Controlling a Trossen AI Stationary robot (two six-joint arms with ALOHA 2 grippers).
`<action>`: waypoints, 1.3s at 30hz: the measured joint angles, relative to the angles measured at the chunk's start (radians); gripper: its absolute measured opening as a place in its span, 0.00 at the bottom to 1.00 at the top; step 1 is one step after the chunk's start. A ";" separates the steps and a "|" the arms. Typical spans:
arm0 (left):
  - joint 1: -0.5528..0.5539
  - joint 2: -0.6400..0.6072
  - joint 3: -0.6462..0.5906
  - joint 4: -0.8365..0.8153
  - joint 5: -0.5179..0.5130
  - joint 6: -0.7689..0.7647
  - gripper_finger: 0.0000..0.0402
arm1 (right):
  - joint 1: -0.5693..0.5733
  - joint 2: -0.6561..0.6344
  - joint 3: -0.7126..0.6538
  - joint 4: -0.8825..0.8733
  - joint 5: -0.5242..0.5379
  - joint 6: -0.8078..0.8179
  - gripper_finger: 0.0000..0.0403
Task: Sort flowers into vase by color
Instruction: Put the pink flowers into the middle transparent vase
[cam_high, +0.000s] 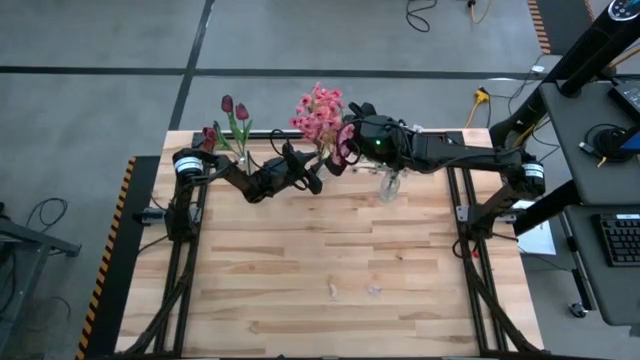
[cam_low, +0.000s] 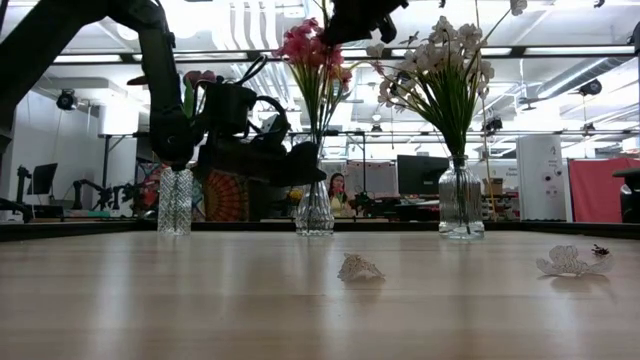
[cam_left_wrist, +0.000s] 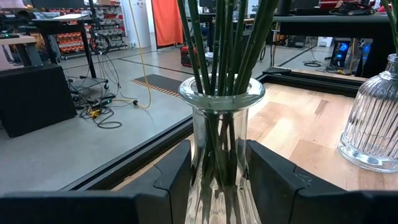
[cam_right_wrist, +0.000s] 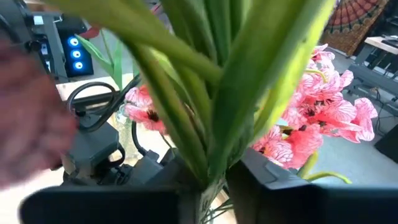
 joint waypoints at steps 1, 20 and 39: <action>0.000 0.000 0.000 0.000 0.000 0.000 0.30 | 0.000 0.000 0.000 -0.001 0.000 0.000 0.10; 0.000 0.000 0.000 0.000 0.001 0.003 0.30 | -0.001 0.002 0.000 -0.017 0.000 0.019 0.03; 0.000 0.000 0.000 0.000 0.001 0.003 0.30 | -0.030 0.084 0.037 -0.009 0.000 0.010 0.03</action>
